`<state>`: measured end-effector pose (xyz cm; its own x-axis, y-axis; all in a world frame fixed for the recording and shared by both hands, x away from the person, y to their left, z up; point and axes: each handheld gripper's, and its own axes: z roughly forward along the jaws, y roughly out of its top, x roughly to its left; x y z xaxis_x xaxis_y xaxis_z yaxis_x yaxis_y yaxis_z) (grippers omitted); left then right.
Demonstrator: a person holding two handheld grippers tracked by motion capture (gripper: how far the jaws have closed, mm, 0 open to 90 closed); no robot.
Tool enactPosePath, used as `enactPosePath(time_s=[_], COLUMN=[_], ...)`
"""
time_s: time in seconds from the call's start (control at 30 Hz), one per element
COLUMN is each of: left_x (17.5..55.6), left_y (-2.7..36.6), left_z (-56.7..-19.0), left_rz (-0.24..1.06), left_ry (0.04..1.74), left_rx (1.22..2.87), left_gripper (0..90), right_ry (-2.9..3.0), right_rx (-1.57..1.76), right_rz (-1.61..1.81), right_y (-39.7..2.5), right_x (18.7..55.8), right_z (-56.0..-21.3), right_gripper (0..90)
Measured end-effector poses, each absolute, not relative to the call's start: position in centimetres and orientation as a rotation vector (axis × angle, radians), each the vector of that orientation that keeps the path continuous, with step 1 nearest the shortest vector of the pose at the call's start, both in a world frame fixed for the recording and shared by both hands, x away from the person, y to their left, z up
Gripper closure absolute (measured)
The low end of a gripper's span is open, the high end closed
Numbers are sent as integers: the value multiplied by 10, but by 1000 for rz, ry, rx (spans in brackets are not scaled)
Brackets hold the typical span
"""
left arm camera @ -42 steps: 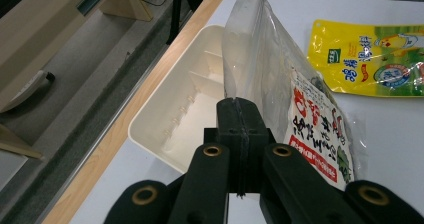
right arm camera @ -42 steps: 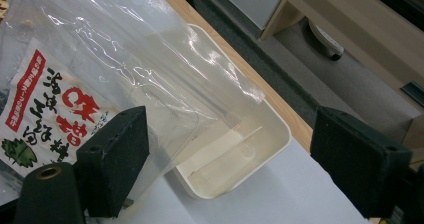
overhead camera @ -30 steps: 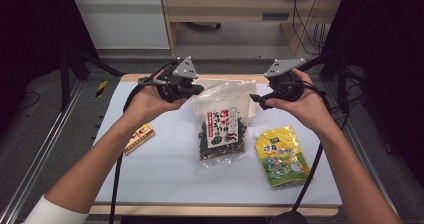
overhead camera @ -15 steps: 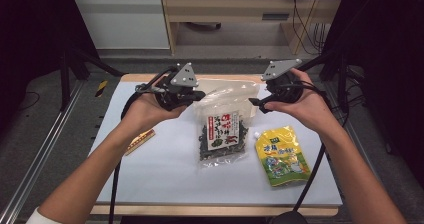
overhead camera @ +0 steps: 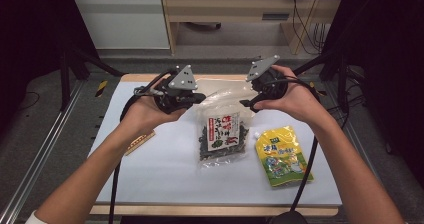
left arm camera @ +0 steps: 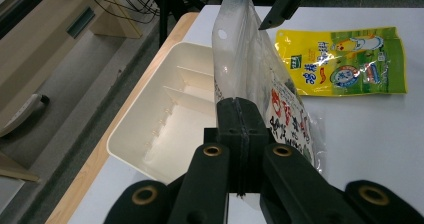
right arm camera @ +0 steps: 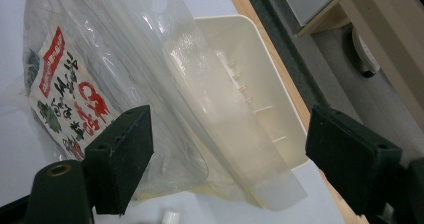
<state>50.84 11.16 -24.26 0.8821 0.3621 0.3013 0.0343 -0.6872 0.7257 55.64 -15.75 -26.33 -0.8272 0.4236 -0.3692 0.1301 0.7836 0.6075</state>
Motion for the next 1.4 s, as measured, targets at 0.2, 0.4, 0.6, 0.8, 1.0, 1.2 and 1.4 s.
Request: enactPosePath(time_s=[0.2, 0.4, 0.6, 0.8, 1.0, 1.2, 1.4], left_x=[505, 502, 504, 506, 507, 504, 501], left_y=[112, 111, 113, 116, 121, 129, 149], left_z=[-241, -240, -240, -242, -248, -260, -277], left_rz=[548, 548, 539, 534, 535, 527, 514], left_ry=[271, 264, 280, 297, 328, 380, 496], left_rx=[2277, 2281, 2275, 2270, 2224, 2148, 2100], left_gripper=[900, 900, 900, 900, 726, 371, 187], right_ry=[2540, 2605, 2663, 2694, 2719, 2751, 2764], right_rx=[349, 300, 276, 248, 224, 240, 335], right_rz=[776, 745, 709, 704, 723, 704, 748], right_y=[-149, -145, -145, -149, -152, -157, -167], right_x=[559, 560, 558, 555, 553, 553, 549], right_z=[-265, -271, -275, -274, -272, -271, -264], right_gripper=[241, 320, 460, 678, 769, 828, 856])
